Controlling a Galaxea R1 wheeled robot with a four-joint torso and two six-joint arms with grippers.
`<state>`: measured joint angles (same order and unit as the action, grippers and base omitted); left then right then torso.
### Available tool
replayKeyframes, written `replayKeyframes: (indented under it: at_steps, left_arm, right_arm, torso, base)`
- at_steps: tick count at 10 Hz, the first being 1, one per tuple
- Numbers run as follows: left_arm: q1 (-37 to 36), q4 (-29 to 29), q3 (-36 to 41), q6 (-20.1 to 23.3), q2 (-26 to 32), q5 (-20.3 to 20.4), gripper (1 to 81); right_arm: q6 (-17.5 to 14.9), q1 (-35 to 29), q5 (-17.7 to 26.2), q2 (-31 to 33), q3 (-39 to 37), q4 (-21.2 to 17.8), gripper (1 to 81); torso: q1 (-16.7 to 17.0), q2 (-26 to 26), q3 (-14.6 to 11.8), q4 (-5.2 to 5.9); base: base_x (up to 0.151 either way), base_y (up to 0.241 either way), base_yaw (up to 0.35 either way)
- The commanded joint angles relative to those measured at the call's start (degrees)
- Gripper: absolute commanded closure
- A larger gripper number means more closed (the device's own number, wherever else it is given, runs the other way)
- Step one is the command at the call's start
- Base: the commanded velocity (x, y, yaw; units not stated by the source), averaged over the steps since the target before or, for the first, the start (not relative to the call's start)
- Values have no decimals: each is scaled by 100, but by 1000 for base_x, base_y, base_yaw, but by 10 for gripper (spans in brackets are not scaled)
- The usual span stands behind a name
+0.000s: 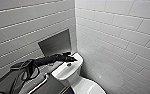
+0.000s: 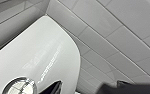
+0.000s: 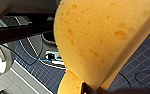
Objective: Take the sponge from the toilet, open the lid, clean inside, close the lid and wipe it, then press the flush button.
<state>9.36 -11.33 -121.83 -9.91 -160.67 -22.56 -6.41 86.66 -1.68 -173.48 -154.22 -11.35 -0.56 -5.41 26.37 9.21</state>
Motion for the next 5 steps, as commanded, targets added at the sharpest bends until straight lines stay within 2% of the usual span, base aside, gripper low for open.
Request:
replayKeyframes:
  at_steps: [1, 5]
  left_arm:
    - [-1081, 341, -472, 7, -132, -222, 10]
    - [-1169, 588, -701, 7, -290, -248, 10]
  right_arm:
    - [-18, 40, 476, -48, 51, -16, 811]
    - [-18, 31, 476, -48, 60, -16, 811]
  torso:
    - [0, 0, 0, 0]
    - [0, 0, 0, -2]
  base:
    - [0, 0, 0]
    - [0, 0, 0]
